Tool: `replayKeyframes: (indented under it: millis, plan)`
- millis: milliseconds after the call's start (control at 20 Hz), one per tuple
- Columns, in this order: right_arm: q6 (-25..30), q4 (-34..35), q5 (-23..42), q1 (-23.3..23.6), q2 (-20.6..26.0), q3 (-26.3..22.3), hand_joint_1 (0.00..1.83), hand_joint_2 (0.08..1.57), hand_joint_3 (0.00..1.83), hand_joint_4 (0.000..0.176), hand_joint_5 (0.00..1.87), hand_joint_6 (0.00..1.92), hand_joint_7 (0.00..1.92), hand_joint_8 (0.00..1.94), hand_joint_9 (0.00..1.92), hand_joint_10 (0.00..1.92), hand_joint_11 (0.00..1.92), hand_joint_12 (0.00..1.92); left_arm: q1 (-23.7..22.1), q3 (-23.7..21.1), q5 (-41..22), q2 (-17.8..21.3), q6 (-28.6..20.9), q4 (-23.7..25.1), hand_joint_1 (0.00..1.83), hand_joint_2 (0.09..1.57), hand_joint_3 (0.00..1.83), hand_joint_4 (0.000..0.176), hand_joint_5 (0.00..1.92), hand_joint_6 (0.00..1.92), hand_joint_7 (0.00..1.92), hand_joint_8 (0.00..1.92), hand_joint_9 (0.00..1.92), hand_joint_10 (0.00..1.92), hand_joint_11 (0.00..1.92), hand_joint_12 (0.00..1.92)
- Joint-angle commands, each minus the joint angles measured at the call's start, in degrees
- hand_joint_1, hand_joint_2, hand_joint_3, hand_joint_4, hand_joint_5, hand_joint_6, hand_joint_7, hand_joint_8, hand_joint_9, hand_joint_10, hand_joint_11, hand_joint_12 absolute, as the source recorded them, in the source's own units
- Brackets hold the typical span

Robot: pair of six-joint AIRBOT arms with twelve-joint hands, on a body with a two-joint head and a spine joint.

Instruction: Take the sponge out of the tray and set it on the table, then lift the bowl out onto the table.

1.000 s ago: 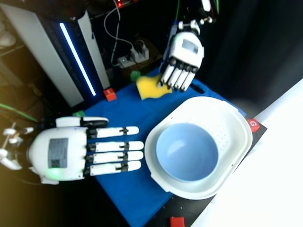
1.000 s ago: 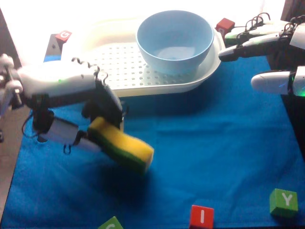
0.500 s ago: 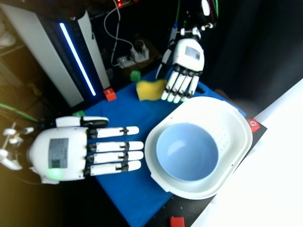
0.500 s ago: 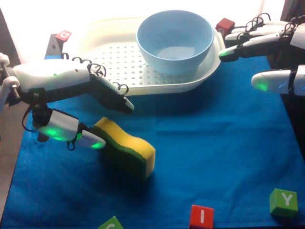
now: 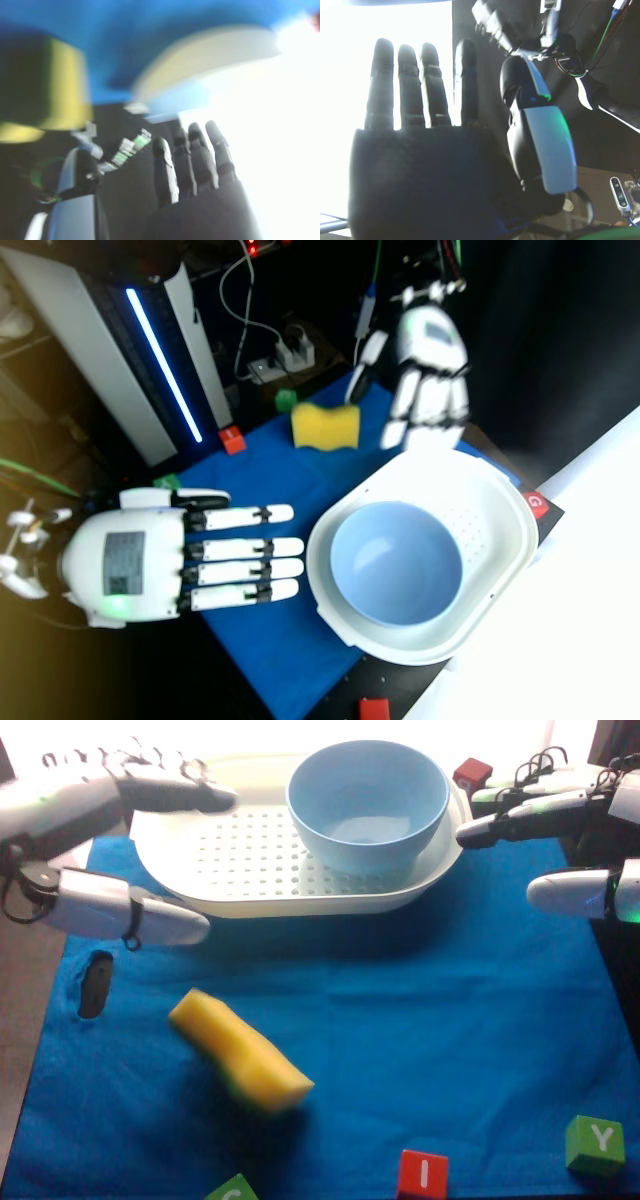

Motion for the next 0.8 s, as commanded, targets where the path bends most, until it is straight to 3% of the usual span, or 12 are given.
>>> replayKeyframes:
  millis: [0, 50, 100, 150, 250, 300, 350, 400, 500, 550, 650, 750]
  plan:
    - [0.52, 3.45, 5.67, 0.71, -0.04, 0.39, 0.41, 1.29, 0.0, 0.148, 0.41, 0.0, 0.22, 0.0, 0.12, 0.0, 0.0, 0.32, -0.07, -0.42, -9.83, 0.24, 0.77, -3.15, 0.72, 0.9, 0.0, 0.039, 0.34, 0.0, 0.27, 0.0, 0.15, 0.01, 0.0, 0.2]
    - [0.52, 3.47, 5.7, 0.84, -0.04, 0.51, 0.42, 1.28, 0.0, 0.135, 0.4, 0.0, 0.22, 0.0, 0.1, 0.0, 0.0, 0.23, 0.47, -0.42, -11.19, 0.24, 1.32, -4.68, 0.68, 0.91, 0.0, 0.046, 0.31, 0.0, 0.25, 0.0, 0.15, 0.01, 0.02, 0.17]
    - [0.52, 3.49, 5.72, 0.99, -0.04, 0.71, 0.46, 1.28, 0.0, 0.122, 0.4, 0.0, 0.21, 0.0, 0.09, 0.0, 0.0, 0.18, 1.08, -0.43, -12.77, 0.24, 2.17, -6.62, 0.63, 0.93, 0.01, 0.068, 0.27, 0.0, 0.22, 0.0, 0.13, 0.0, 0.01, 0.16]
    - [0.51, 3.64, 5.76, 1.2, -0.06, 1.02, 0.47, 1.27, 0.0, 0.117, 0.39, 0.0, 0.22, 0.0, 0.1, 0.0, 0.0, 0.17, 1.47, -0.47, -13.69, 0.23, 2.69, -7.95, 0.61, 0.95, 0.01, 0.073, 0.26, 0.0, 0.21, 0.0, 0.12, 0.0, 0.0, 0.16]
    - [0.51, 3.47, 5.76, 3.55, -0.57, 2.43, 0.42, 1.24, 0.0, 0.102, 0.38, 0.0, 0.23, 0.0, 0.1, 0.0, 0.0, 0.16, 2.7, -0.7, -15.6, 0.21, 3.27, -10.29, 0.6, 0.96, 0.01, 0.06, 0.25, 0.0, 0.22, 0.0, 0.1, 0.0, 0.0, 0.09]
    - [0.51, 3.07, 5.73, 4.99, -1.54, 3.31, 0.47, 1.21, 0.0, 0.077, 0.35, 0.0, 0.23, 0.0, 0.11, 0.01, 0.03, 0.1, 3.13, -0.71, -15.84, 0.13, 3.27, -10.92, 0.59, 0.95, 0.0, 0.059, 0.27, 0.01, 0.22, 0.0, 0.11, 0.0, 0.01, 0.06]
    - [0.51, 2.85, 5.72, 5.67, -2.0, 3.73, 0.47, 1.21, 0.0, 0.077, 0.35, 0.0, 0.23, 0.0, 0.11, 0.01, 0.03, 0.1, 3.23, -0.7, -15.84, 0.05, 3.27, -11.07, 0.59, 0.95, 0.0, 0.059, 0.27, 0.01, 0.22, 0.0, 0.11, 0.0, 0.01, 0.06]
    - [0.51, 2.42, 5.71, 6.9, -2.82, 4.49, 0.52, 1.18, 0.0, 0.104, 0.38, 0.0, 0.26, 0.0, 0.17, 0.01, 0.1, 0.14, 3.42, -0.67, -15.84, -0.14, 3.28, -11.24, 0.62, 0.94, 0.0, 0.055, 0.27, 0.0, 0.23, 0.0, 0.12, 0.01, 0.03, 0.07]
    - [0.51, 1.72, 5.62, 9.07, -4.66, 6.1, 0.58, 1.16, 0.0, 0.131, 0.39, 0.0, 0.28, 0.0, 0.2, 0.01, 0.14, 0.17, 3.47, -0.57, -15.84, -0.45, 3.32, -11.34, 0.66, 0.94, 0.0, 0.06, 0.27, 0.0, 0.25, 0.01, 0.14, 0.01, 0.04, 0.08]
    - [0.52, 1.56, 5.12, 10.01, -5.73, 6.98, 0.63, 1.14, 0.0, 0.125, 0.39, 0.0, 0.25, 0.0, 0.19, 0.0, 0.12, 0.17, 3.47, -0.46, -15.91, -0.73, 3.49, -11.62, 0.67, 0.94, 0.0, 0.073, 0.28, 0.01, 0.24, 0.0, 0.13, 0.0, 0.02, 0.08]
    - [0.52, 0.46, 3.05, 12.0, -7.51, 8.24, 0.65, 1.13, 0.0, 0.124, 0.4, 0.01, 0.24, 0.0, 0.18, 0.0, 0.1, 0.17, 3.49, -0.15, -16.35, -1.27, 3.57, -12.2, 0.67, 0.94, 0.0, 0.074, 0.28, 0.0, 0.23, 0.0, 0.11, 0.0, 0.0, 0.08]
    - [0.52, -1.23, 0.54, 13.74, -9.27, 9.6, 0.6, 1.13, 0.0, 0.13, 0.38, 0.0, 0.21, 0.0, 0.14, 0.0, 0.08, 0.17, 3.6, -0.1, -16.46, -1.53, 3.57, -12.38, 0.66, 0.94, 0.0, 0.061, 0.28, 0.0, 0.23, 0.0, 0.11, 0.0, 0.0, 0.08]
